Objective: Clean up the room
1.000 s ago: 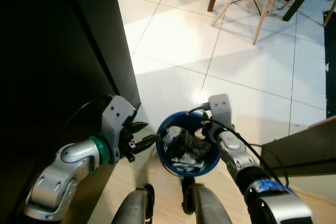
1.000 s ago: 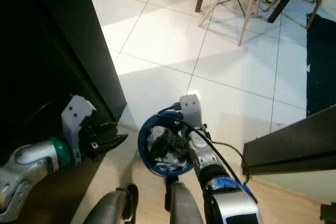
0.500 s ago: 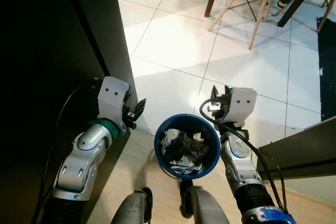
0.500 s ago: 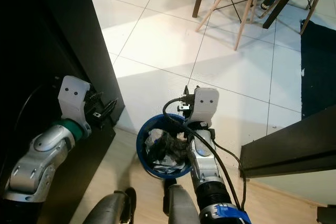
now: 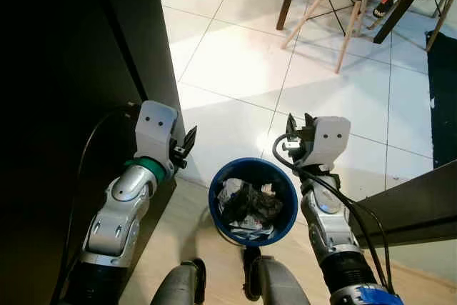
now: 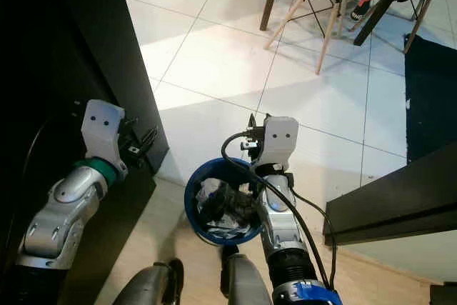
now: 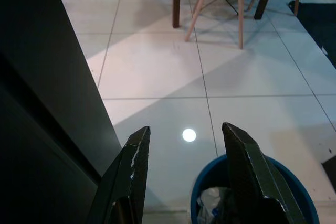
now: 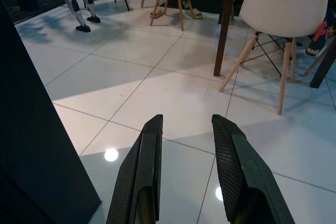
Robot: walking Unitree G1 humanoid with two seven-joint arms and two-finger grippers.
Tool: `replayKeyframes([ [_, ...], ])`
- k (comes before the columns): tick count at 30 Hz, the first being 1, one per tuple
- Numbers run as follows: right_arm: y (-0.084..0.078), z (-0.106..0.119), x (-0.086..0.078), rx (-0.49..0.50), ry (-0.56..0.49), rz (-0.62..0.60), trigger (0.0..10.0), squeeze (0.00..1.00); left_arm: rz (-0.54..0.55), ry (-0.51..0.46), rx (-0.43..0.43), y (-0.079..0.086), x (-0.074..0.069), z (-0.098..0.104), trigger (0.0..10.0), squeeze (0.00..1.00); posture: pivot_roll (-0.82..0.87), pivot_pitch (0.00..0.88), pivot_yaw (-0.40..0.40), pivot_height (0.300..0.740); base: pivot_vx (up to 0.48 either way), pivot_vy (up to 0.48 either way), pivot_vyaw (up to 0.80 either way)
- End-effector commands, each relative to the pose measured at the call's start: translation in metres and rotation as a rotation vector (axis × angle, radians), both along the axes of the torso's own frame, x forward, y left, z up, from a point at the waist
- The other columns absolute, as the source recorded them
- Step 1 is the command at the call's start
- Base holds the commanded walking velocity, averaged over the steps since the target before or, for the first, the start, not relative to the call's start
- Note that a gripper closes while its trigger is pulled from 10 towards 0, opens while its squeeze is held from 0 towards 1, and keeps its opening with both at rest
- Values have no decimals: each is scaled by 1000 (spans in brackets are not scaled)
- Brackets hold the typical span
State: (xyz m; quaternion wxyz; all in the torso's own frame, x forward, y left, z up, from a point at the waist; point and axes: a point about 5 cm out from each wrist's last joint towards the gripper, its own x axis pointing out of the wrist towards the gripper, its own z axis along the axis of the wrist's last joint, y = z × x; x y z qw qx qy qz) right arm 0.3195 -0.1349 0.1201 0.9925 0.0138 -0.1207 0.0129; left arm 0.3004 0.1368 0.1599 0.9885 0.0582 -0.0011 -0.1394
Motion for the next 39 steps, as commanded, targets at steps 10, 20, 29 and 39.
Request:
replayKeyframes([
  [10, 1, -9, -5, -2, 47, 11, 10000, 0, 10, 15, 18, -1, -2, -9, 10000, 0, 13, 151, 42, 740, -306, 0, 0],
  [20, 1, -9, -5, -5, 55, 13, 10000, 0, 13, 13, 20, 0, -1, -10, 10000, 0, 13, 152, 44, 740, -360, 0, 0],
  [29, 1, -10, -5, -6, 64, 12, 10000, 0, 12, 13, 22, 1, -1, -10, 10000, 0, 14, 152, 47, 740, -359, 0, 0],
  [39, 2, -11, -5, -6, 67, 12, 10000, 0, 13, 10, 25, 1, 0, -9, 10000, 0, 16, 151, 50, 740, -360, 0, 0],
])
